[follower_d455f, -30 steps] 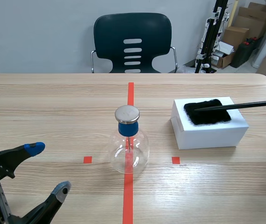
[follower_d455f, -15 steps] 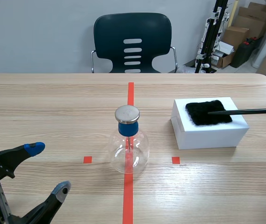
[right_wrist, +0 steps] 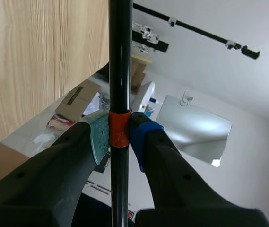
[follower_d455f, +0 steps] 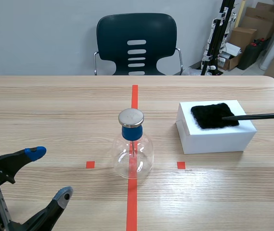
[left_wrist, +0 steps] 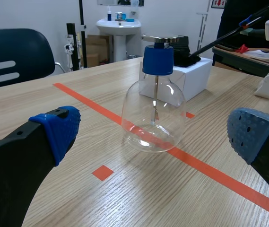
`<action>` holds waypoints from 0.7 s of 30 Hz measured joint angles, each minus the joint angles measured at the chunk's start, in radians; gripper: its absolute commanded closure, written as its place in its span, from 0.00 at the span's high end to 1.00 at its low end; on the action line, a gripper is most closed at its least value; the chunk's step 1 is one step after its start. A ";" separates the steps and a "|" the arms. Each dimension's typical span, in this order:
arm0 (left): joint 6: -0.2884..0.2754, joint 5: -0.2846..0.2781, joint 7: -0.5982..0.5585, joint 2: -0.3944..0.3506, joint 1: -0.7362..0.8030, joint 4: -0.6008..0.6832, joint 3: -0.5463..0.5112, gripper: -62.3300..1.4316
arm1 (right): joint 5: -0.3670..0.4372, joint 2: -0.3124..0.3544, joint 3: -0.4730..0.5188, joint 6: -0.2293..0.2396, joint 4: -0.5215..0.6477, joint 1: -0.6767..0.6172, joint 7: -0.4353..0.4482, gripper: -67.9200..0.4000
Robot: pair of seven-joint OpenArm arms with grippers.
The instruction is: Do the electroscope experiment. rub the rod on the fur
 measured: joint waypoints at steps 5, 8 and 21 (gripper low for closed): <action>0.000 0.000 0.000 0.000 0.000 0.000 0.000 1.00 | 0.109 0.004 0.001 -0.159 0.005 -0.082 -0.001 0.01; 0.000 0.000 0.000 0.000 0.000 0.000 0.000 1.00 | 0.175 0.006 0.026 -0.220 0.048 -0.163 0.001 0.01; 0.000 0.000 0.000 0.000 0.000 0.000 0.000 1.00 | 0.239 -0.083 0.299 -0.301 0.466 -0.621 0.071 0.01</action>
